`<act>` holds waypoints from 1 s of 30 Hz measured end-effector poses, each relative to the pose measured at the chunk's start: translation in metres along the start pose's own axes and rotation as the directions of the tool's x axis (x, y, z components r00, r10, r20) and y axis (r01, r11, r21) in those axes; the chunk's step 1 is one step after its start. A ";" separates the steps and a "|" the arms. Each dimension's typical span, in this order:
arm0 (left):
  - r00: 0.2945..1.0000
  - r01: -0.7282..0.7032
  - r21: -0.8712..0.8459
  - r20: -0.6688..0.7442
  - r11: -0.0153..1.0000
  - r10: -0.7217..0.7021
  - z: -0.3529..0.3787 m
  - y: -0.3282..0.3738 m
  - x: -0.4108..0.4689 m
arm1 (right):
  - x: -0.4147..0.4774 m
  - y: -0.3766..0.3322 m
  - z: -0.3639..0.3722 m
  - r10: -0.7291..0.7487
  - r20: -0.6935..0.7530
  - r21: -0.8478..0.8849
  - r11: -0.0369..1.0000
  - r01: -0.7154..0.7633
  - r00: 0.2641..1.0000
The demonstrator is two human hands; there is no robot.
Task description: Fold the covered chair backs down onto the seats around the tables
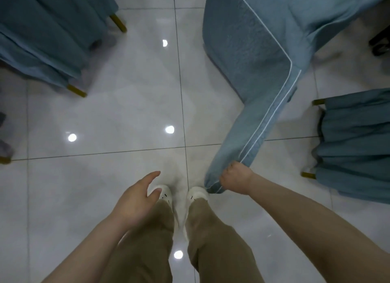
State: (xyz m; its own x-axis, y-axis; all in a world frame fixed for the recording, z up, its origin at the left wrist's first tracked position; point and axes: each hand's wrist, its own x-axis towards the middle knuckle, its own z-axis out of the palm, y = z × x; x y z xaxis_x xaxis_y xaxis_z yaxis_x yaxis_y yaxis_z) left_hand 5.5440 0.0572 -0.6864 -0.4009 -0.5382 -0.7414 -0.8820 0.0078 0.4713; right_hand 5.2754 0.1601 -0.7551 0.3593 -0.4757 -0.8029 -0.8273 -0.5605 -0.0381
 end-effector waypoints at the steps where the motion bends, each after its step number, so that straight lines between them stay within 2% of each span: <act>1: 1.000 0.000 -0.002 -0.004 1.000 0.000 -0.004 0.004 -0.007 | -0.001 0.000 -0.013 0.004 -0.032 0.011 1.000 -0.004 0.999; 10: 0.996 0.025 -0.011 -0.089 1.000 -0.026 -0.066 0.033 -0.071 | -0.059 0.021 -0.142 -0.003 -0.287 0.050 0.999 0.018 0.958; 15: 0.994 0.013 -0.010 -0.109 1.000 -0.014 -0.096 0.060 -0.106 | -0.116 0.040 -0.218 0.068 -0.399 0.111 0.993 -0.026 0.914; 19: 0.985 -0.016 -0.010 -0.174 1.000 0.014 -0.124 0.087 -0.121 | -0.159 0.052 -0.270 0.130 -0.500 0.141 0.988 -0.067 0.856; 23: 0.960 -0.113 -0.003 -0.260 0.994 0.109 -0.156 0.116 -0.129 | -0.194 0.062 -0.309 0.194 -0.578 0.199 0.975 -0.094 0.792; 30: 0.841 -0.208 0.064 -0.497 0.976 0.212 -0.223 0.154 -0.133 | -0.247 0.077 -0.350 0.359 -0.698 0.385 0.918 -0.098 0.619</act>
State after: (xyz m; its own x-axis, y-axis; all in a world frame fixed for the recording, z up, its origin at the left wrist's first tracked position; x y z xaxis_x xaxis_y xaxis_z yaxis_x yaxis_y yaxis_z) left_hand 5.5167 -0.0578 -0.4088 -0.4010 -0.8703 -0.2860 -0.7929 0.1734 0.5841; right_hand 5.2745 -0.0030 -0.3517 0.2266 -0.9693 -0.0951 -0.9608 -0.2065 -0.1850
